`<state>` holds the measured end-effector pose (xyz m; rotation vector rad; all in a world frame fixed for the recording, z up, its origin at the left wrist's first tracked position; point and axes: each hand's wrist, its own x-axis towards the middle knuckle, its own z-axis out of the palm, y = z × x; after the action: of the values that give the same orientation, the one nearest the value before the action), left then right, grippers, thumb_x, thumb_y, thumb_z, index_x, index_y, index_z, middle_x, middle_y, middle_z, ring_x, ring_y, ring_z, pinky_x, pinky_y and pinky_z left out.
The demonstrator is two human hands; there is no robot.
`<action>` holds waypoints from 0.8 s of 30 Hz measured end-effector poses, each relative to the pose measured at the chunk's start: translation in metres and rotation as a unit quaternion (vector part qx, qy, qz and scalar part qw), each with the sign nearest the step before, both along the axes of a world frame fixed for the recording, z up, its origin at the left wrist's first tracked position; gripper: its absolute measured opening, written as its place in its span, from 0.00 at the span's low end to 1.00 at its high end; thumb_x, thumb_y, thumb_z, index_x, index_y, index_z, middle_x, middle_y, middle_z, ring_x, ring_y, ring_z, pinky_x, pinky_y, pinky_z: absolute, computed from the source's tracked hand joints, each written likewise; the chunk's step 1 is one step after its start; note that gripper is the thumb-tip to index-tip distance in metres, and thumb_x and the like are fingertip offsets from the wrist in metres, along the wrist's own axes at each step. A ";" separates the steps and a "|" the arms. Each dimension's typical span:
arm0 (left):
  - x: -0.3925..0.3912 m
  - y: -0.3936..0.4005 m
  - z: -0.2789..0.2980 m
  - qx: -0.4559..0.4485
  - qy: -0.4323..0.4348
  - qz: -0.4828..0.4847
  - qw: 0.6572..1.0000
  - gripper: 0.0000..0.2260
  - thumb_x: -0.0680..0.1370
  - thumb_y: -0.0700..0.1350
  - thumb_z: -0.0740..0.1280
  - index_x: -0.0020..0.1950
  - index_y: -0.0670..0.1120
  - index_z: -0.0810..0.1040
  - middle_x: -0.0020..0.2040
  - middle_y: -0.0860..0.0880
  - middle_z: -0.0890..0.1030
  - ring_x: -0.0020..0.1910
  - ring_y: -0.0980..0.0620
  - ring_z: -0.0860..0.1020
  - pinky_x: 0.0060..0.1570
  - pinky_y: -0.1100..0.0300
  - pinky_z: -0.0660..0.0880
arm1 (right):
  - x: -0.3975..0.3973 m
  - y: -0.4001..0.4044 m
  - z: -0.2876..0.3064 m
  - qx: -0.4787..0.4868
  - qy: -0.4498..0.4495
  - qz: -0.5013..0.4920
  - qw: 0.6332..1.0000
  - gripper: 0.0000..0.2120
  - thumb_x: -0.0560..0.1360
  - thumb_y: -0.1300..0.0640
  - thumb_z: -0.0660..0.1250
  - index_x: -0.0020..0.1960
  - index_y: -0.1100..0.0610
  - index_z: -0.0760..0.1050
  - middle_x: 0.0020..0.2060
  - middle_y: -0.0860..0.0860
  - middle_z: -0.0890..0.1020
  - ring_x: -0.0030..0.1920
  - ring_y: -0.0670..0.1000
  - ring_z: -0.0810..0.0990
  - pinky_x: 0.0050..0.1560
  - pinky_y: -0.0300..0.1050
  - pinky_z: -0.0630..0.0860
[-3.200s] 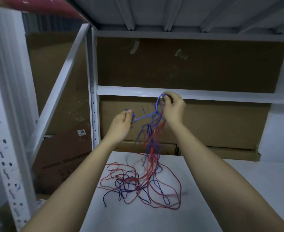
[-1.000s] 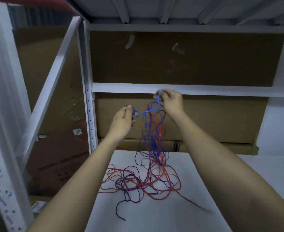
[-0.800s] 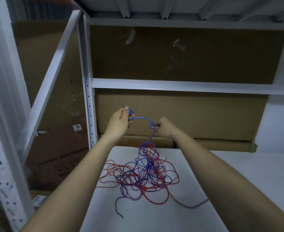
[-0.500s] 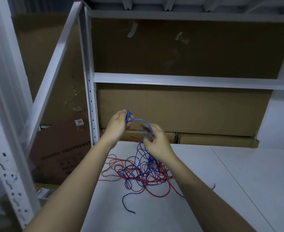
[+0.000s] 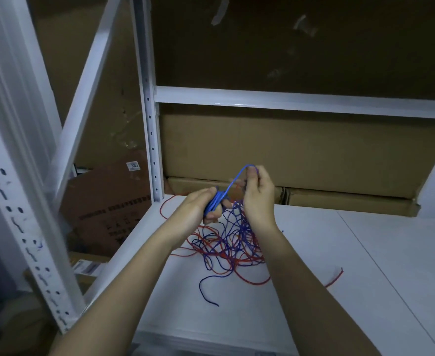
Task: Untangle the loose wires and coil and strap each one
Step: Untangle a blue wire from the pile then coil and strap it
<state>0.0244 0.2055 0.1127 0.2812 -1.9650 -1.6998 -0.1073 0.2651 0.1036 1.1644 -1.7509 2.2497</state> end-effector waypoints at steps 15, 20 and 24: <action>0.004 -0.034 -0.034 0.282 0.180 0.093 0.938 0.22 0.85 0.46 0.46 0.51 0.40 0.78 0.41 0.47 0.83 0.37 0.56 0.80 0.49 0.64 0.75 | 0.026 -0.023 -0.067 0.505 0.311 0.212 0.777 0.03 0.79 0.53 0.56 0.52 0.51 0.66 0.40 0.49 0.75 0.41 0.51 0.75 0.36 0.45 0.68; -0.009 -0.033 -0.059 -0.042 -0.009 0.212 0.976 0.22 0.85 0.46 0.46 0.54 0.48 0.81 0.52 0.50 0.83 0.51 0.62 0.79 0.58 0.67 0.71 | 0.029 -0.007 -0.079 0.488 0.320 0.248 0.774 0.05 0.79 0.54 0.59 0.44 0.51 0.69 0.38 0.44 0.78 0.37 0.42 0.77 0.37 0.41 0.71; 0.002 -0.044 -0.071 -0.239 -0.134 0.168 0.947 0.19 0.85 0.47 0.48 0.57 0.44 0.79 0.50 0.53 0.80 0.48 0.55 0.78 0.52 0.61 0.72 | 0.013 0.020 -0.078 0.440 0.242 0.212 0.839 0.08 0.78 0.54 0.62 0.43 0.53 0.76 0.29 0.45 0.76 0.27 0.41 0.70 0.29 0.36 0.65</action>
<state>0.0265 0.1612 0.0417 0.6498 -2.2918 -0.9727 -0.0944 0.2851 0.0255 2.1972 -2.4869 0.9723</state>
